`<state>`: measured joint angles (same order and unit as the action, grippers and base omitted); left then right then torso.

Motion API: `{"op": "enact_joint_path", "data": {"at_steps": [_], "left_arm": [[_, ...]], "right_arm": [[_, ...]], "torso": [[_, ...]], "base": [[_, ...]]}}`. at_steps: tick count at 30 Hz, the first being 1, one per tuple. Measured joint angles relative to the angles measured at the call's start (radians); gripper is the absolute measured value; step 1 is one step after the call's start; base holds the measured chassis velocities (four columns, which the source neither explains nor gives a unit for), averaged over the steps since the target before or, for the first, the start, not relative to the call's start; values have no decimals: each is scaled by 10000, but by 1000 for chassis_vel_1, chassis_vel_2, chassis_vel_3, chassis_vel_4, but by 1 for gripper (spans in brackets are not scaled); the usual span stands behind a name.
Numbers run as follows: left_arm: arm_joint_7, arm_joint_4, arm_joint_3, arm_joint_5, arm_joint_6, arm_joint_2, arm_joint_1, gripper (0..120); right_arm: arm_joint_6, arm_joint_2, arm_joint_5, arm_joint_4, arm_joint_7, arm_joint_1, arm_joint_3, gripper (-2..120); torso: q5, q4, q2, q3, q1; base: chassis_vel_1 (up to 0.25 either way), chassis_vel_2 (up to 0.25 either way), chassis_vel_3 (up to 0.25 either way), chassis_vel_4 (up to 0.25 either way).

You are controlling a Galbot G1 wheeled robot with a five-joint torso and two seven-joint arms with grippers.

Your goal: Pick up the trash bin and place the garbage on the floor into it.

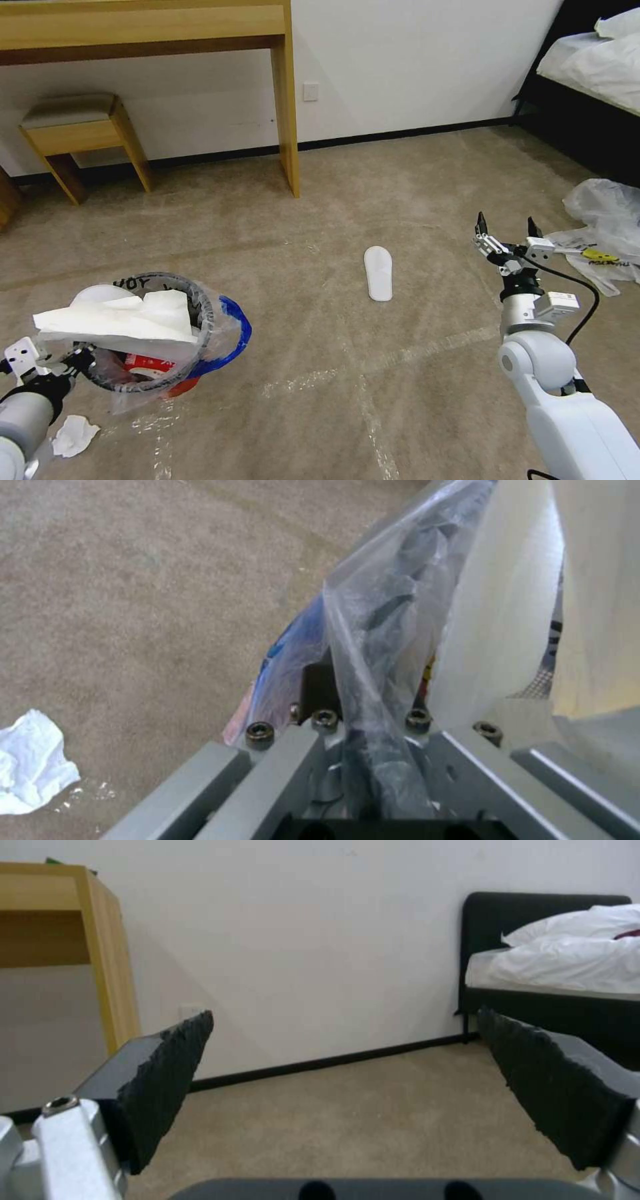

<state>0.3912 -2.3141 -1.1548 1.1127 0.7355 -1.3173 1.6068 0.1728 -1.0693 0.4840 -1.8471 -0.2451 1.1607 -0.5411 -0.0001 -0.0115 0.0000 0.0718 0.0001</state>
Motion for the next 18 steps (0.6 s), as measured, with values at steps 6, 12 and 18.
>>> {"op": "enact_joint_path", "data": {"at_steps": [6,12,18], "left_arm": [[-12,36,3,-23,0,-6,0,1],[-118,99,31,-151,0,-2,-13,1],[-285,142,49,-397,0,-11,-36,1]], "right_arm": [[2,-3,-10,33,0,9,-3,100],[4,-47,-39,70,0,5,39,100],[5,5,-50,97,0,-7,81,100]], "torso": [[0,0,0,0,0],[0,0,0,0,0],[0,0,0,0,0]], "base": [[0,0,0,0],[0,0,0,0],[0,0,0,0]]}}
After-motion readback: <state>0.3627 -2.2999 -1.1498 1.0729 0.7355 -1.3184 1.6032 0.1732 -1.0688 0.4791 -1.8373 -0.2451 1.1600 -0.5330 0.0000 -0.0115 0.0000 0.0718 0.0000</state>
